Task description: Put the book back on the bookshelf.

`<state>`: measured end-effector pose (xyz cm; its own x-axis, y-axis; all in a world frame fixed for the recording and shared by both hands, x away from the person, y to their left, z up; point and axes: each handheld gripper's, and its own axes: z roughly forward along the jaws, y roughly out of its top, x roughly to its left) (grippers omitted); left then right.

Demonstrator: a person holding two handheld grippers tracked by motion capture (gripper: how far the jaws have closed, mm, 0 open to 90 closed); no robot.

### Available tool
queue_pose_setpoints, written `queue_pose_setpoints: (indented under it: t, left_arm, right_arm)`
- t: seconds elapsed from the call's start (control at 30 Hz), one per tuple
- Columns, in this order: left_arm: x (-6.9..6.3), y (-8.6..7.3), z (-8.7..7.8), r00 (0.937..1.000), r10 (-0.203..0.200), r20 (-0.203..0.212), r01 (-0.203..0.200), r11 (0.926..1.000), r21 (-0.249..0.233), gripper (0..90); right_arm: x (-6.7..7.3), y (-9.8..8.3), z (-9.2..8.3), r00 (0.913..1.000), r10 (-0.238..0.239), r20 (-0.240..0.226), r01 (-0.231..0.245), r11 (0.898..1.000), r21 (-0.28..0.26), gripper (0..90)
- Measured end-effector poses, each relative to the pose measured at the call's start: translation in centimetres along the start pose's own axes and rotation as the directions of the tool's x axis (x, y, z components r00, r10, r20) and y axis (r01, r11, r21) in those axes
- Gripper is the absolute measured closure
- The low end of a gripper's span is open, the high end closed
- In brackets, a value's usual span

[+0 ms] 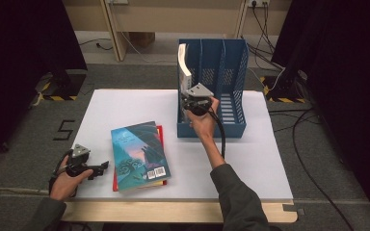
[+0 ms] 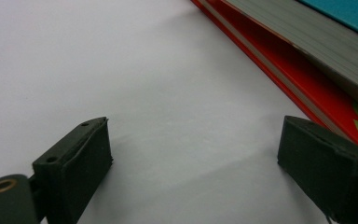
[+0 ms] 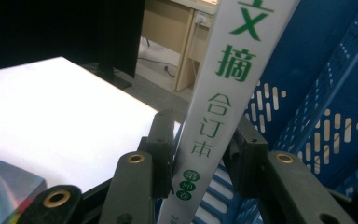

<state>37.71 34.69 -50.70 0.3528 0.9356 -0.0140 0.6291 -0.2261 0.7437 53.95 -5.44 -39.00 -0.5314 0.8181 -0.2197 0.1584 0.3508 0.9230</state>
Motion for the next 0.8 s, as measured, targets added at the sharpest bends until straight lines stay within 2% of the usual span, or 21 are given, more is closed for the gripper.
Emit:
queue_pose_setpoints:
  t: [0.07, 0.17, 0.4, 0.57, 0.8]
  left_arm:
    - [0.0, 0.0, 0.0, 1.0, 0.001, 0.0, -0.001, 1.0, -0.001, 8.6]
    - [0.0, 0.0, 0.0, 1.0, -0.001, 0.0, 0.001, 1.0, -0.001, 8.6]
    - [0.0, 0.0, 0.0, 1.0, -0.001, 0.0, 0.001, 1.0, -0.001, 8.6]
    - [0.0, 0.0, 0.0, 1.0, -0.001, 0.0, 0.001, 1.0, -0.002, 8.6]
    - [0.0, 0.0, 0.0, 1.0, -0.001, 0.0, 0.001, 1.0, 0.0, 8.6]
  right_arm:
    - [-0.1, 0.2, 0.3, 0.9999, -0.009, 0.012, 0.008, 1.0, 0.009, 66.6]
    - [-0.4, 0.2, 0.6, 0.9998, 0.015, 0.015, -0.015, 1.0, 0.007, 66.6]
    - [-0.1, 0.1, 0.8, 0.9985, 0.053, -0.012, -0.053, 0.999, -0.006, 61.2]
    - [0.0, 0.0, 0.1, 0.9979, 0.056, -0.032, -0.057, 0.998, -0.004, 55.2]
    - [0.0, -0.6, -1.2, 0.9967, 0.061, -0.055, -0.063, 0.997, -0.034, 58.4]
